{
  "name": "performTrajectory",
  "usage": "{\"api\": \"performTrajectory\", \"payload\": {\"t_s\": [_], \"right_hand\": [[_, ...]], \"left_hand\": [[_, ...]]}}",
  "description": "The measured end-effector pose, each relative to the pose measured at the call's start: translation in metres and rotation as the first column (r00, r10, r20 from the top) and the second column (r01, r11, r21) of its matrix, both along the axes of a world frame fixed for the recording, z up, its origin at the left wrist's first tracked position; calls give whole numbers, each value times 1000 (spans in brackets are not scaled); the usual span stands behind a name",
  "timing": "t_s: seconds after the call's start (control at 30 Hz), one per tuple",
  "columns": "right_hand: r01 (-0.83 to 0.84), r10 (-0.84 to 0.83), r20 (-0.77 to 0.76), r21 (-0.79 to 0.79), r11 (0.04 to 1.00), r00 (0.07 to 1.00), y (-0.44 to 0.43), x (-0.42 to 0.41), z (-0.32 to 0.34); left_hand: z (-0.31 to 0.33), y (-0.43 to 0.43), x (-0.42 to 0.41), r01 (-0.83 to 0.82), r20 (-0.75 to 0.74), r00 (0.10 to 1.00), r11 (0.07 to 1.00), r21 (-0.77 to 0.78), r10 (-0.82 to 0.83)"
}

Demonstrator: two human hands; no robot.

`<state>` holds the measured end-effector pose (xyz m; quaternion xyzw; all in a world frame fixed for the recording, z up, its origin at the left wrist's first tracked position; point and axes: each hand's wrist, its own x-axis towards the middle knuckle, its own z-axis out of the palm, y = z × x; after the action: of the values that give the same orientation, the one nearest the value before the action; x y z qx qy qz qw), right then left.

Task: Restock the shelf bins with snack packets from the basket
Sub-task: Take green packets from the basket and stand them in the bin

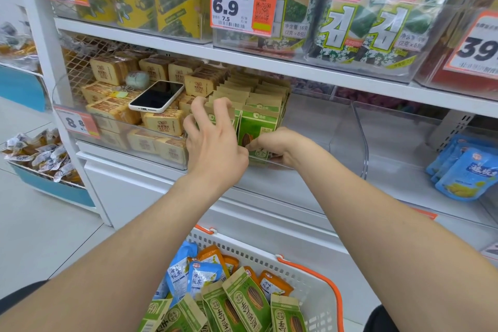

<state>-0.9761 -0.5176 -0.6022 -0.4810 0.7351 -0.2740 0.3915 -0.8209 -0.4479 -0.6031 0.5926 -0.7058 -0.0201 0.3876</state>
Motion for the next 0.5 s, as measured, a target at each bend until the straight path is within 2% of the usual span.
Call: {"api": "performTrajectory", "payload": {"t_s": [0.2, 0.37, 0.5], "right_hand": [[-1, 0, 41, 31, 1000, 999, 10, 1, 5], [147, -123, 168, -136, 980, 978, 14, 5, 8], [87, -77, 76, -146, 985, 994, 18, 11, 5]], "left_hand": [[-1, 4, 2, -1, 10, 1000, 1000, -9, 1], [0, 7, 4, 0, 16, 1000, 1000, 2, 0], [1, 12, 3, 5, 20, 1000, 1000, 22, -5]]}}
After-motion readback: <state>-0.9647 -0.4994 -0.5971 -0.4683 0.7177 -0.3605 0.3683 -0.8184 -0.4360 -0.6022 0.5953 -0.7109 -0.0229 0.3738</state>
